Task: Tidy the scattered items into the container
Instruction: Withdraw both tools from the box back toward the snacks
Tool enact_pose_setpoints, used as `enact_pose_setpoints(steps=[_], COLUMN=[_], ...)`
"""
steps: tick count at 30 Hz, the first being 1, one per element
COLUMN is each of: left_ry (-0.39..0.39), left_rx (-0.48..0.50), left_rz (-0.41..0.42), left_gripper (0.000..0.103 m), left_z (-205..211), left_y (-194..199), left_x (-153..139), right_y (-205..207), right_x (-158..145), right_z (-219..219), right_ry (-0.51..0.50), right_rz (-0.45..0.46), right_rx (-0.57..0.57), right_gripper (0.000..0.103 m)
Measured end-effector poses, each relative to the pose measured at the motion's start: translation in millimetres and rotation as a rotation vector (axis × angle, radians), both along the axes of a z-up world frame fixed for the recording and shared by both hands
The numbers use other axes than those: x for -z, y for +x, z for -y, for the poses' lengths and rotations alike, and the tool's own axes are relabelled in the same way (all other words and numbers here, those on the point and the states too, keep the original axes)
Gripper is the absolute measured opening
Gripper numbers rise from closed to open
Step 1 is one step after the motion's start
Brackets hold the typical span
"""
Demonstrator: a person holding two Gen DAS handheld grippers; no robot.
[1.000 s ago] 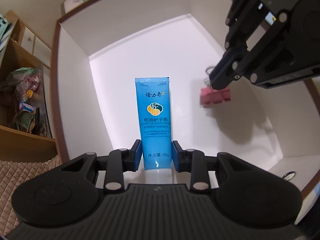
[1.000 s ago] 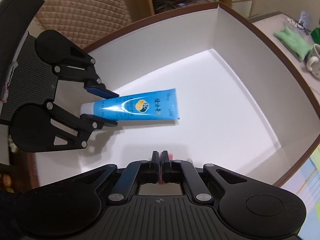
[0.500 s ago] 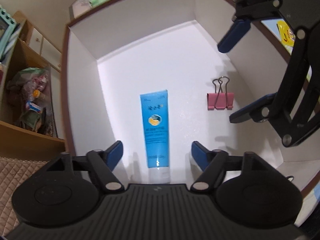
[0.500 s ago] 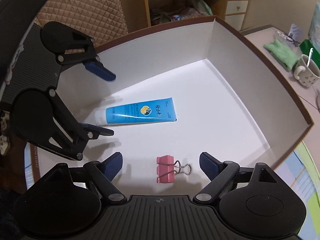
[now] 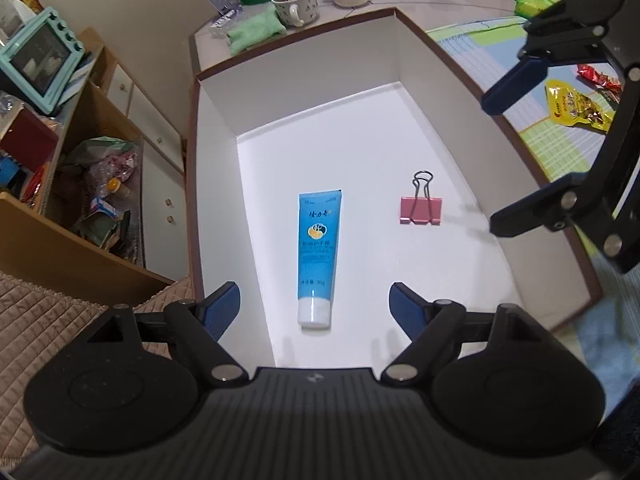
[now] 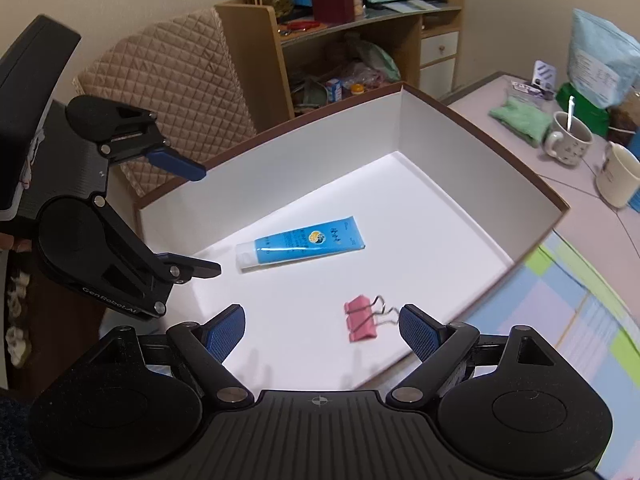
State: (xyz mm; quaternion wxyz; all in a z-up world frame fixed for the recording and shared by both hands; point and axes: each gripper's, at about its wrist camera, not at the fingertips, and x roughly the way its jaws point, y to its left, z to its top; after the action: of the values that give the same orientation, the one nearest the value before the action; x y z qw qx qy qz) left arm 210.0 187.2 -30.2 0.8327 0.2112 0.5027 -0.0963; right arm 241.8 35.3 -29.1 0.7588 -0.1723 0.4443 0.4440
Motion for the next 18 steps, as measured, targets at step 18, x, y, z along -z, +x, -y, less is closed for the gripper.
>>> enact_pose_setpoints(steps=[18], left_ry=[0.011], left_rx=[-0.024], left_rz=[0.087], left_gripper=[0.079], left_z=[19.6], left_y=[-61.7], left_x=[-26.0], right_y=[-72.9], right_x=[-8.5], right_z=[36.3], right_ry=[0.13], right_rz=[0.007], right_rx=[0.175], right_gripper=[0.087])
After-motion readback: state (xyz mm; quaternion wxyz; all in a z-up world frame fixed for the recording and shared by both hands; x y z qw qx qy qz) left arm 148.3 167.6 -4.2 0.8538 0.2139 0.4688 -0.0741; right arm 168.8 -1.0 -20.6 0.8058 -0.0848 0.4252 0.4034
